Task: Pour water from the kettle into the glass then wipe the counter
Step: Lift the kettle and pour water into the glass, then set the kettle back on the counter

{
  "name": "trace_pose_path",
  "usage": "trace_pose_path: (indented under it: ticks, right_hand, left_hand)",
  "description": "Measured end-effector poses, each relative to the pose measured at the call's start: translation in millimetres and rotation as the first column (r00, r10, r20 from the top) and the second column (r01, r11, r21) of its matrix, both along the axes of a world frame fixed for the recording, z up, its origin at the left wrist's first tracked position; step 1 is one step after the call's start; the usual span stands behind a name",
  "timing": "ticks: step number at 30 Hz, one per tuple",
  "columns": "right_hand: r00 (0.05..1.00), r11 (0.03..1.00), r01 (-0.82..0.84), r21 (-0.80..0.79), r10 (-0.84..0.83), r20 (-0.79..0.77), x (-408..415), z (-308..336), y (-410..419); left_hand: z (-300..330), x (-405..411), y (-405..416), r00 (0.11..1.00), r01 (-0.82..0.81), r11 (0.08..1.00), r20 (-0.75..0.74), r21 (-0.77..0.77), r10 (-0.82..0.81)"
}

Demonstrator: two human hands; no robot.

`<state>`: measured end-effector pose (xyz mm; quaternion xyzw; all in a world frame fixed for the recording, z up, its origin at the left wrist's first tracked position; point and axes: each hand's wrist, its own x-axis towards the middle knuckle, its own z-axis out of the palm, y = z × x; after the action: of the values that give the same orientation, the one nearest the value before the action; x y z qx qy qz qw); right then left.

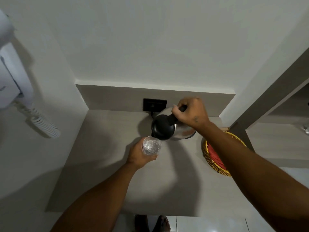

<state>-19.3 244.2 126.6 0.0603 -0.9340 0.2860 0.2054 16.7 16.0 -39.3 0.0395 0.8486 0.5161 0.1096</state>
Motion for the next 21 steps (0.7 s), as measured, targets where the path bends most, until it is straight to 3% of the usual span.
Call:
trace_pose_path:
  ticks: [3,8,12,21]
  right_hand:
    - [0.98,0.948,0.201,-0.246,-0.193,0.054,-5.1,-12.9,22.1]
    - [0.868,0.713,0.495,-0.497,-0.392,0.304,-25.7,-30.4,66.7]
    - [0.809,0.58,0.587,-0.564,-0.451,0.378,-42.9,-39.0,86.3]
    - [0.755,0.466,0.652,-0.598,-0.476,0.451,-48.9,-64.3,96.7]
  left_hand:
    - [-0.8,-0.6,1.9,1.0,-0.022,1.0,-0.001,-0.011,0.022]
    - [2.2,-0.4,1.5,0.999,-0.022,1.0,-0.031,-0.01,0.022]
    - [2.0,0.2,1.6,0.999,-0.016,1.0,-0.034,0.018,0.016]
    - [4.1,1.4,0.9,1.0,-0.001,1.0,-0.029,0.006,0.001]
